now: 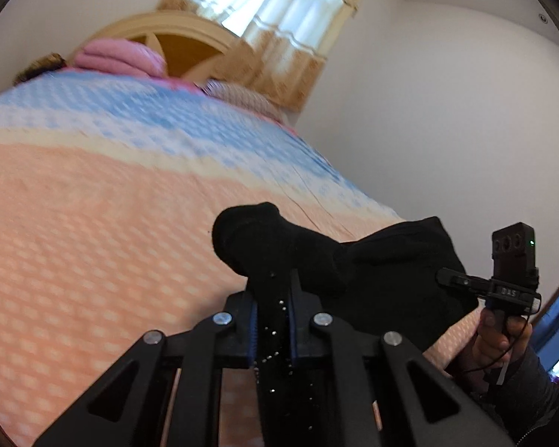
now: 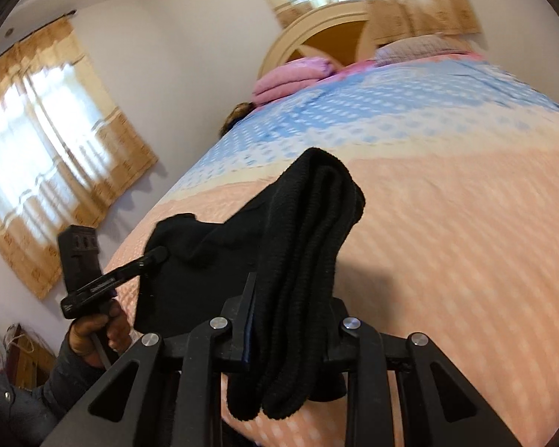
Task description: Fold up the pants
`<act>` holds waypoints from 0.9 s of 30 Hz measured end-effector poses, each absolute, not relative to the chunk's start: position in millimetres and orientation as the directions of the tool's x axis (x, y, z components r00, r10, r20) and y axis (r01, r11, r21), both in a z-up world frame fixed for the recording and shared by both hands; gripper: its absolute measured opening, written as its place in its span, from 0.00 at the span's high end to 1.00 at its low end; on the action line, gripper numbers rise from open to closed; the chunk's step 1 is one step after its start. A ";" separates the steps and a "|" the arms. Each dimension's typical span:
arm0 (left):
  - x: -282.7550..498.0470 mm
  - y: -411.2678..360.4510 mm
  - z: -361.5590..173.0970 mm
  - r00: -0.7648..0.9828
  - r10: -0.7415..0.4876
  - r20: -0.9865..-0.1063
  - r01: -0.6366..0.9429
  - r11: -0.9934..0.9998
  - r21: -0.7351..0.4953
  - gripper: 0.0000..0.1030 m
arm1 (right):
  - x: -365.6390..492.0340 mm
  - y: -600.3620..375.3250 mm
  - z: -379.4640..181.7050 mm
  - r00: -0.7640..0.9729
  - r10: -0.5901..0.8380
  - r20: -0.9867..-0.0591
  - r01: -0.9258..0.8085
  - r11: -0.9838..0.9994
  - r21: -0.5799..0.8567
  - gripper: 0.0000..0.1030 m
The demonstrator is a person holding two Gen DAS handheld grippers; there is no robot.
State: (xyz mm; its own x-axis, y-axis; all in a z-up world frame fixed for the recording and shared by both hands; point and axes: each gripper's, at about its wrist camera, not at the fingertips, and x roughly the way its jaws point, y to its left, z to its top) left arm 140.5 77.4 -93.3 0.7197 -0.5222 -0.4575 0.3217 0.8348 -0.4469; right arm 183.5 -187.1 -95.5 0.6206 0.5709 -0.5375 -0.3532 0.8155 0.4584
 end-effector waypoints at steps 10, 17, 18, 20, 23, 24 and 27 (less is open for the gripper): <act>140.1 211.2 -110.8 0.816 -0.249 -0.522 0.047 0.928 -0.371 0.88 | 302.2 -34.6 -127.6 0.437 0.708 -0.554 -0.465 0.705 0.535 0.75; 148.9 232.6 -185.7 0.770 -0.167 -0.616 -0.097 0.923 -0.371 0.64 | 338.9 -33.7 -195.4 0.349 0.749 -0.563 -0.321 0.660 0.679 0.63; 147.6 230.6 -186.0 0.778 -0.162 -0.607 -0.095 0.925 -0.368 0.64 | 339.0 -37.7 -196.0 0.350 0.756 -0.553 -0.318 0.651 0.689 0.62; 148.5 228.0 -183.6 0.781 -0.142 -0.608 -0.104 0.931 -0.351 0.55 | 335.2 -43.3 -191.8 0.373 0.734 -0.568 -0.327 0.677 0.660 0.58; 143.3 228.6 -182.5 0.785 -0.112 -0.610 -0.126 0.934 -0.334 0.47 | 330.6 -51.7 -186.9 0.393 0.720 -0.572 -0.320 0.690 0.649 0.55; 140.9 227.1 -181.7 0.783 -0.097 -0.614 -0.139 0.935 -0.325 0.44 | 328.6 -56.1 -186.6 0.399 0.720 -0.567 -0.314 0.689 0.654 0.54; 130.7 233.6 -177.3 0.780 -0.047 -0.624 -0.175 0.941 -0.290 0.29 | 317.2 -64.8 -183.4 0.432 0.709 -0.558 -0.303 0.696 0.651 0.52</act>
